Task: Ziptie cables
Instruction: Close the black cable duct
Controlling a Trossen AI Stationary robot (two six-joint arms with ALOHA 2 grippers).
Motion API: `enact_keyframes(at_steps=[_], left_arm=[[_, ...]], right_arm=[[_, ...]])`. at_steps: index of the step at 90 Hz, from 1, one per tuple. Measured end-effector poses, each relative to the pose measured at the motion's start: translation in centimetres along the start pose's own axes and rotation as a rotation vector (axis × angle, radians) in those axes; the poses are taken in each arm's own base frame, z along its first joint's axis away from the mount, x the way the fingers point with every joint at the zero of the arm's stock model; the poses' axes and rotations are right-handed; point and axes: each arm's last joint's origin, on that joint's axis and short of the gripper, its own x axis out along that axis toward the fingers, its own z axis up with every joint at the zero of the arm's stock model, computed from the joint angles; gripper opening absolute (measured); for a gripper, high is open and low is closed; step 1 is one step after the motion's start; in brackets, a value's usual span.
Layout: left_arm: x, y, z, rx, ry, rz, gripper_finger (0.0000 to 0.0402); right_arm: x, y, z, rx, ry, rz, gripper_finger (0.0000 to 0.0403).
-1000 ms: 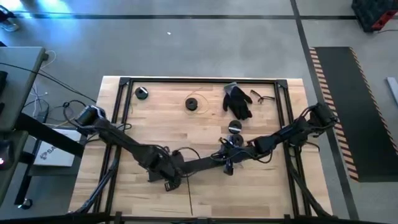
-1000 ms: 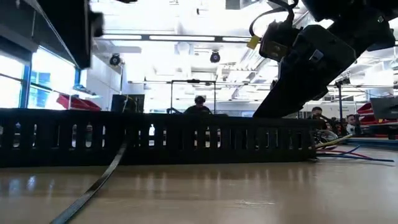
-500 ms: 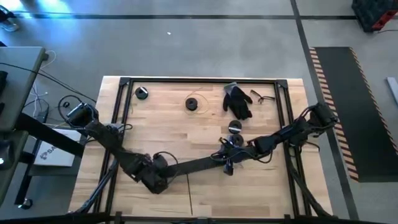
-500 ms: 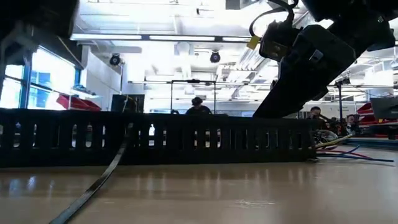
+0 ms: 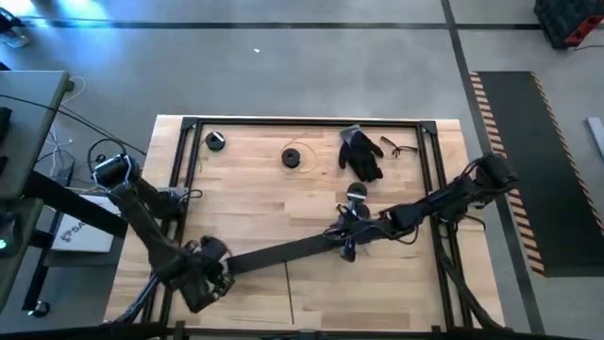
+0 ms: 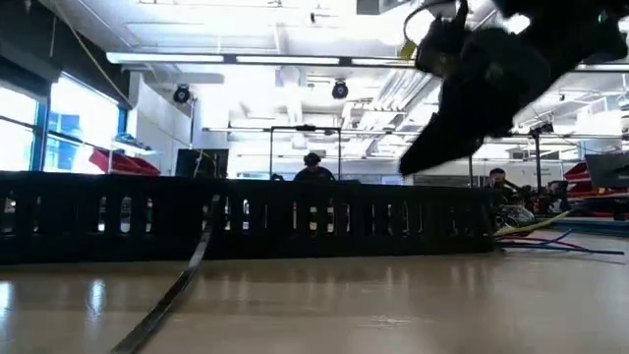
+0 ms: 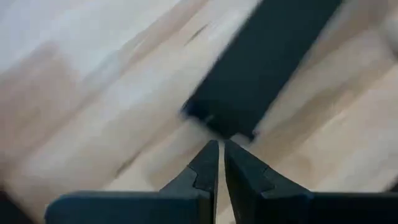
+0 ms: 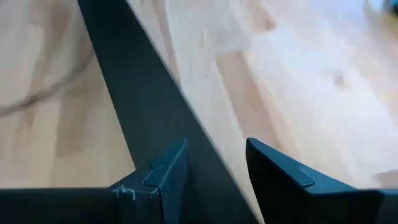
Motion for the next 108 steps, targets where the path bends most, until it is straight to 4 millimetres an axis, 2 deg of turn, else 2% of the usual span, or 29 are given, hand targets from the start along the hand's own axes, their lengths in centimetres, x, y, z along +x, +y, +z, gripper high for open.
enact_keyframes(at_steps=[7,18,28,35,43,51,62,72,87,97,108], left_arm=[[-0.2,0.8,-1.3,-0.065,-0.001,-0.001,0.0009],[0.6,1.9,-2.6,-0.13,-0.011,-0.004,0.0009],[2.6,2.4,-3.3,-0.142,0.016,-0.031,0.0009],[4.5,2.5,-3.3,-0.157,0.01,-0.062,0.0009],[6.8,2.6,-3.0,-0.153,-0.015,-0.071,0.0009],[7.7,2.4,-2.1,-0.143,-0.037,-0.066,0.0009],[7.7,2.0,-1.0,-0.082,-0.012,-0.032,0.0009],[6.9,2.4,-0.2,-0.012,-0.013,0.043,0.0009],[5.7,3.2,-0.1,0.019,0.079,0.15,0.0009],[6.2,3.8,0.0,0.041,0.044,0.166,0.0009],[7.8,4.3,0.9,0.039,-0.088,0.113,0.0004]], right_arm=[[-1.7,-0.4,0.1,0.057,0.034,-0.035,0.0149],[-4.0,-1.5,-0.9,0.213,0.142,-0.148,0.0149],[-4.7,-2.1,-2.6,0.305,0.27,-0.267,0.0138],[-4.2,-1.8,-3.0,0.325,0.284,-0.271,0.0124],[-2.6,-0.8,-3.0,0.344,0.277,-0.194,0.0106],[-0.8,-0.1,-2.7,0.322,0.237,-0.101,0.0088],[0.1,0.2,-3.0,0.308,0.245,-0.079,0.0064],[-0.5,0.1,-3.2,0.317,0.296,-0.123,0.0047],[-1.2,-0.5,-4.1,0.36,0.374,-0.211,0.004],[-1.0,-0.4,-4.3,0.373,0.374,-0.215,0.0039],[-0.1,0.0,-3.3,0.387,0.296,-0.125,0.0039]])
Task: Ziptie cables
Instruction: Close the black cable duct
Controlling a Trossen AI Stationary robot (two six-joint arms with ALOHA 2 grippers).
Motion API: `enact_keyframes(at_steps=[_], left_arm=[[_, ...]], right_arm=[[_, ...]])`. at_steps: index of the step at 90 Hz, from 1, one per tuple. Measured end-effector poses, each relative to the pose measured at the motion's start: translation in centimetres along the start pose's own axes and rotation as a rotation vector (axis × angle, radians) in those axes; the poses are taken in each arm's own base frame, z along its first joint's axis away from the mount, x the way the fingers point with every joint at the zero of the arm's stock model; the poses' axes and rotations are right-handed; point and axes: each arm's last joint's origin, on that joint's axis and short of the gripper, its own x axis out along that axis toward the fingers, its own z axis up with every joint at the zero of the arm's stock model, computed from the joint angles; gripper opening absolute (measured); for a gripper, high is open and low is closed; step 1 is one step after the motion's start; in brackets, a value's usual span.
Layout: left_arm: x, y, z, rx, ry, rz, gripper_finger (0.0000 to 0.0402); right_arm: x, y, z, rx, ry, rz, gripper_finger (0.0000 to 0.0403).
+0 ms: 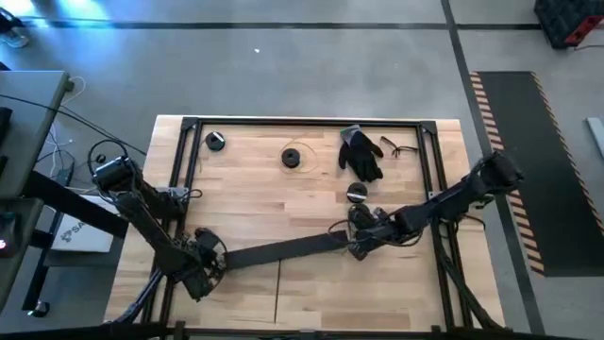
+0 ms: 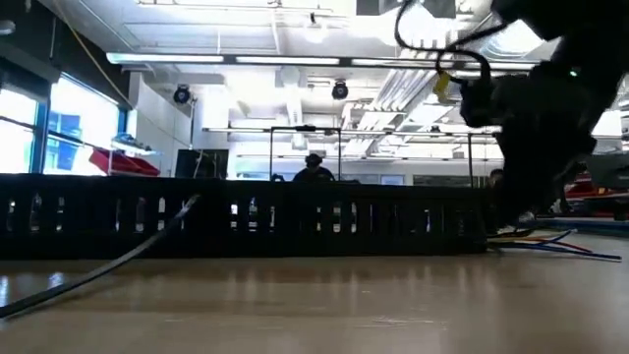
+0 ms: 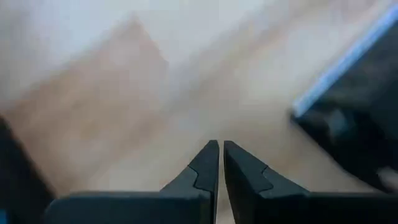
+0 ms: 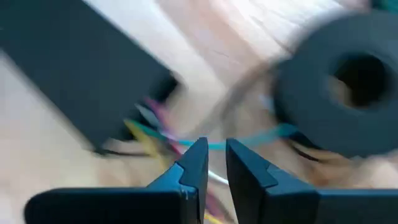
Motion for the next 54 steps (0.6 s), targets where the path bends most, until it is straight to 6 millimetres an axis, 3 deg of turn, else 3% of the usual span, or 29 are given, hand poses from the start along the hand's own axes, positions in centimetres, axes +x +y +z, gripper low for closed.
enact_keyframes(at_steps=[12,29,42,54], left_arm=[[1.4,-0.8,1.6,0.006,-0.063,-0.062,0.0001],[1.4,-1.9,3.7,0.112,0.016,-0.026,0.0],[-0.8,-1.9,4.5,0.176,0.094,0.085,0.0],[-3.8,-2.2,4.1,0.214,0.238,0.108,0.0]], right_arm=[[0.8,0.8,1.0,-0.03,-0.053,0.082,0.0039],[0.7,1.1,1.2,-0.058,-0.023,0.045,0.0039],[0.6,0.4,0.6,-0.053,0.027,-0.036,0.0039],[0.5,-0.1,-0.1,-0.066,0.069,-0.1,0.0039]])
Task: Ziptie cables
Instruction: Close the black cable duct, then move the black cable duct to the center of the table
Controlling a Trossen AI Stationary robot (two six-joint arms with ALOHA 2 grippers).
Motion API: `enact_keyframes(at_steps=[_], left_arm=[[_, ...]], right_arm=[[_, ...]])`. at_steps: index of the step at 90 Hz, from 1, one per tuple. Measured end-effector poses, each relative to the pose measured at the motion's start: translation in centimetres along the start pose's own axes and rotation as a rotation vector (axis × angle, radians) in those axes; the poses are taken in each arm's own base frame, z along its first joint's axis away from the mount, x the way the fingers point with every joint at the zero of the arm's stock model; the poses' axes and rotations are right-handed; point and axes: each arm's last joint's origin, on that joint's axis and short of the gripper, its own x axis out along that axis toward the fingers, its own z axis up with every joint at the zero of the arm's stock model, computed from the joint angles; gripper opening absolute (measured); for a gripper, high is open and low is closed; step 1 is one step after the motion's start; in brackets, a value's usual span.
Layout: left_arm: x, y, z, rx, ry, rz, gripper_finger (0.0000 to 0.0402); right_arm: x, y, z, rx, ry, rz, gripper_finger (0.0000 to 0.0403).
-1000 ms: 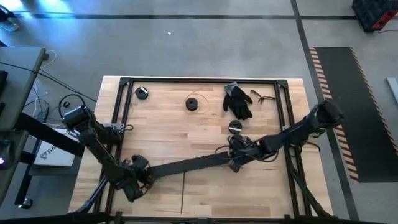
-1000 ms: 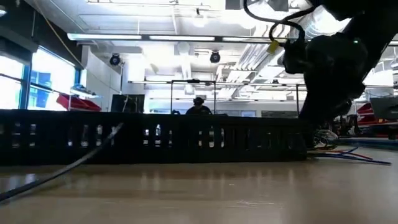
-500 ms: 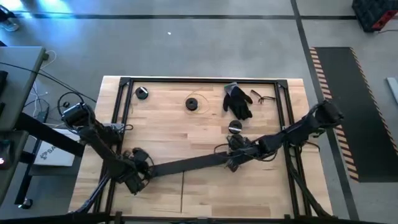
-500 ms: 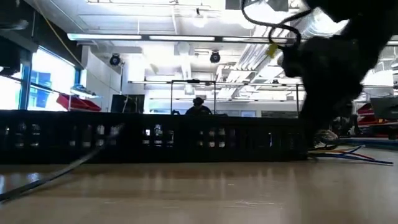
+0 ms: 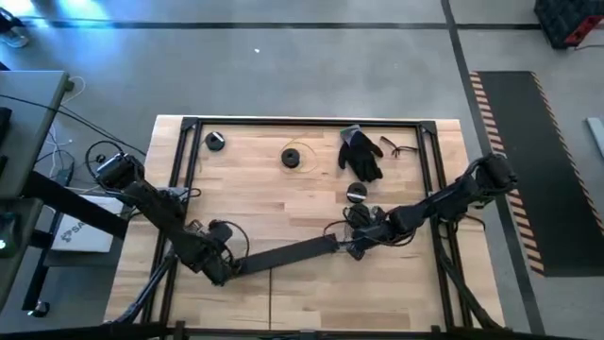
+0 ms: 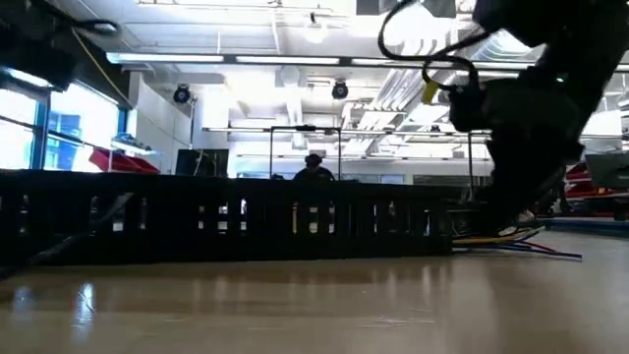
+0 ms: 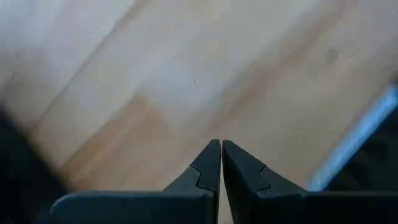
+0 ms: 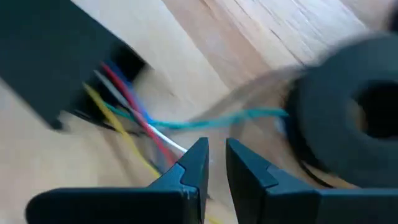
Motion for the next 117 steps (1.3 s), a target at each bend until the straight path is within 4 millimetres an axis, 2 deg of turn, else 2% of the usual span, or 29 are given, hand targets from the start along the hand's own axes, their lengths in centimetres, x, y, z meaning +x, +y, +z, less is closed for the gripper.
enact_keyframes(at_steps=[16,25,38,50,58,73,85,90,97,108,117], left_arm=[[-2.2,-1.4,-3.4,-0.011,0.186,-0.156,0.0],[-2.4,-2.4,-6.0,-0.078,0.209,-0.293,0.0],[-1.4,-3.9,-8.8,-0.197,0.088,-0.465,0.0],[1.6,-4.1,-8.8,-0.238,-0.076,-0.4,0.0],[3.7,-3.7,-7.6,-0.26,-0.144,-0.294,0.0],[5.3,-2.4,-3.6,-0.286,-0.269,-0.183,0.0],[6.3,-0.6,1.2,-0.264,-0.463,-0.031,0.0],[6.5,-0.4,3.1,-0.279,-0.49,-0.024,0.0],[7.3,0.9,5.9,-0.268,-0.527,0.089,0.0],[7.3,1.7,10.0,-0.258,-0.609,0.152,0.0],[6.3,2.1,12.8,-0.202,-0.662,0.188,0.0]], right_arm=[[-0.5,0.2,-0.5,-0.063,-0.024,-0.019,0.0039],[-1.4,0.6,-0.4,-0.099,-0.102,0.004,0.0039],[-2.6,1.8,0.6,-0.148,-0.287,0.078,0.0039],[-1.7,2.5,2.6,-0.213,-0.358,0.178,0.0039],[-0.4,2.4,3.2,-0.236,-0.332,0.208,0.0039],[0.9,1.7,3.1,-0.22,-0.217,0.21,0.0039],[0.7,2.0,1.9,-0.196,-0.124,0.246,0.0039],[0.6,2.4,1.3,-0.187,-0.106,0.269,0.0039],[0.4,2.9,0.8,-0.18,-0.1,0.29,0.0039],[0.4,3.5,-0.1,-0.169,-0.123,0.275,0.0039],[-0.2,3.9,0.0,-0.165,-0.172,0.3,0.0039]])
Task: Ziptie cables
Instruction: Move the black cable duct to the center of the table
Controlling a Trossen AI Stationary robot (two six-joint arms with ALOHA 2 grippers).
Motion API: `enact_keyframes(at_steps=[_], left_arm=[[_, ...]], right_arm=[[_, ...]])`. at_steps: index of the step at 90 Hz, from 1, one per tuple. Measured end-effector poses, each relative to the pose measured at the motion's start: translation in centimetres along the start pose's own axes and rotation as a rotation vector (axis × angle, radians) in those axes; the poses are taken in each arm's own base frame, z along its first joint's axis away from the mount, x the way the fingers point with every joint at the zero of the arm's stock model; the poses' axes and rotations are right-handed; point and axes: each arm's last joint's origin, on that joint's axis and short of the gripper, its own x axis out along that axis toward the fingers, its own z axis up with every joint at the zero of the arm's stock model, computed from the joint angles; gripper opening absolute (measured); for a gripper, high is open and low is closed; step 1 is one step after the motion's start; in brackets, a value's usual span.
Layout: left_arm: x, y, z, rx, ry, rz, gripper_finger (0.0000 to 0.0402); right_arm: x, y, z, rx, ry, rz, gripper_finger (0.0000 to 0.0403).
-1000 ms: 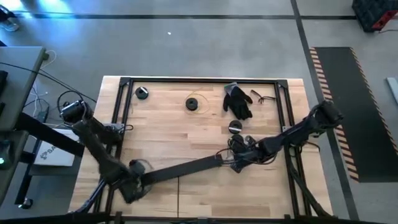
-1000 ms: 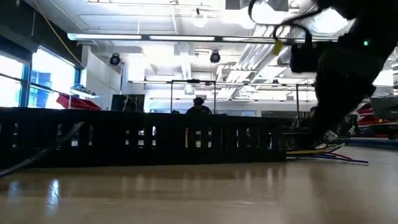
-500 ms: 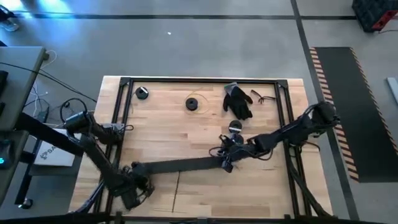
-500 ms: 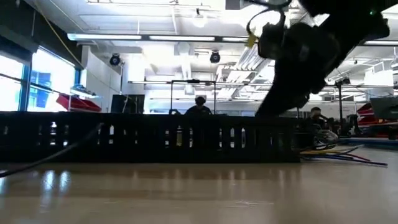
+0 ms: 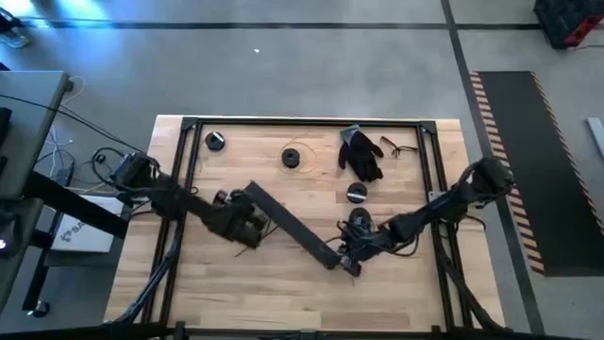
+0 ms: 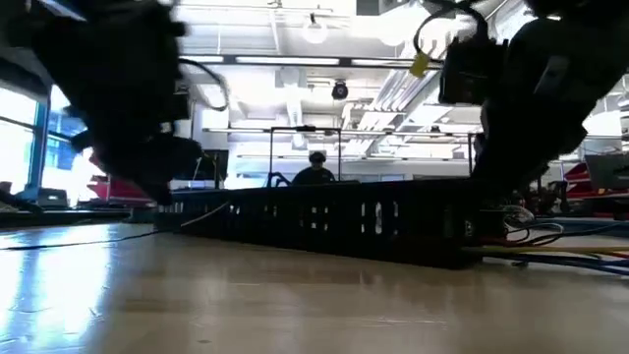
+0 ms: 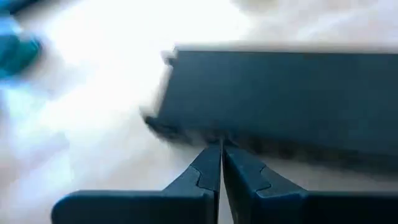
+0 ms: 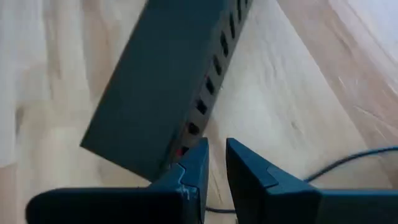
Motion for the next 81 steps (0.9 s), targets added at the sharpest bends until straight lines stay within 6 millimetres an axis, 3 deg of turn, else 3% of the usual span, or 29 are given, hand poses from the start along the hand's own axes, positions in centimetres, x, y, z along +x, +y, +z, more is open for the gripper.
enact_keyframes(at_steps=[18,27,38,51,60,70,81], left_arm=[[1.9,-1.0,5.0,0.055,-0.127,-0.118,0.0],[3.0,-1.4,6.9,0.083,-0.167,-0.214,0.0],[1.9,-1.5,8.7,0.07,-0.192,-0.339,0.0],[-1.3,-0.9,8.6,0.08,-0.086,-0.365,0.0],[-2.5,0.3,7.4,0.1,0.004,-0.3,0.0],[-1.6,2.2,6.7,0.106,0.095,-0.131,0.0],[1.1,4.1,7.8,0.097,0.187,-0.037,0.0]], right_arm=[[-0.5,1.2,0.6,-0.052,-0.068,0.104,0.0039],[-0.7,1.1,0.7,-0.055,-0.09,0.077,0.0039],[-1.1,1.5,0.8,-0.055,-0.122,0.091,0.0039],[-0.4,1.2,0.4,-0.1,-0.09,0.065,0.0039],[-0.8,2.1,0.1,-0.209,-0.079,0.154,0.0039],[-1.6,3.7,-0.5,-0.323,-0.056,0.288,0.0039],[-1.7,4.3,-1.3,-0.385,0.011,0.373,0.0039]])
